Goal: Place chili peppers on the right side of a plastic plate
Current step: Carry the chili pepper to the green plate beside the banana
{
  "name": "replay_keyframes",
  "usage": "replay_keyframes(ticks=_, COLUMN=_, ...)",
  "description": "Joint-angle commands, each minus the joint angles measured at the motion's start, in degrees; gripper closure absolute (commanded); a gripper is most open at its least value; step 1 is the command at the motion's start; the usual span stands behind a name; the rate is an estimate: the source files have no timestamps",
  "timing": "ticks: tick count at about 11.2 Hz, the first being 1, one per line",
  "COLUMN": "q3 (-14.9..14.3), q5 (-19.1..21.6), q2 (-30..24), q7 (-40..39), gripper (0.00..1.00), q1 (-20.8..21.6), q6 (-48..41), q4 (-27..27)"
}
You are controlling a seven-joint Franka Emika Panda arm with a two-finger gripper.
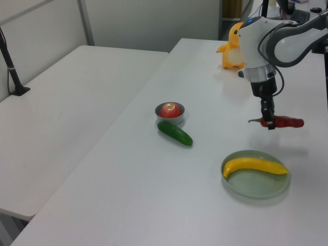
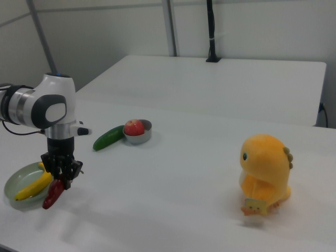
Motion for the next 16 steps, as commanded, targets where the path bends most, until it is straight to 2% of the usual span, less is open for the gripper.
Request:
replay_keyframes(ticks=1, q3=3.1, q5=2.7, q2=1.7, q7=1.3, gripper=0.96, q1=0.5, q6=7.2, q4=-0.8)
replay_keyframes(ticks=2, q3=3.1, q5=2.7, q2=3.0, q7=1.9, gripper=0.93, q1=2.3, q6=9.2, q4=-0.8)
replay_keyframes(ticks=4, q3=3.1, q5=2.7, q2=4.3, q7=2.0, gripper=0.9, q1=3.1, q6=11.5, q4=-0.9)
replay_keyframes(ticks=6, q3=3.1, q5=2.7, q2=4.7, q7=2.0, gripper=0.81, q1=3.8, q6=12.2, q4=-0.9)
replay_keyframes(ticks=7, q3=3.1, q5=2.7, q2=4.9, q7=2.0, gripper=0.7, q1=3.8, q6=12.1, q4=-0.9)
replay_keyframes(ticks=9, q3=3.1, q5=2.7, q2=4.7, q7=2.0, gripper=0.38, q1=3.7, q6=11.4, q4=-0.7)
replay_keyframes(ticks=10, q3=3.1, q5=2.7, q2=4.7, q7=2.0, gripper=0.25, q1=3.8, q6=11.3, q4=-0.7)
replay_keyframes(ticks=11, q3=3.1, q5=2.7, q2=4.7, q7=2.0, gripper=0.17, q1=3.8, q6=11.3, q4=-0.7)
replay_keyframes(ticks=13, q3=3.1, q5=2.7, q2=4.0, q7=3.0, gripper=0.15, q1=3.7, q6=11.1, q4=-0.3)
replay_keyframes(ticks=14, q3=3.1, q5=2.7, q2=3.9, q7=3.3, gripper=0.13, q1=3.7, q6=8.9, q4=1.1)
replay_keyframes(ticks=16, q3=2.8, q5=2.7, q2=1.8, q7=5.7, gripper=0.0, q1=3.4, q6=3.8, q4=5.3)
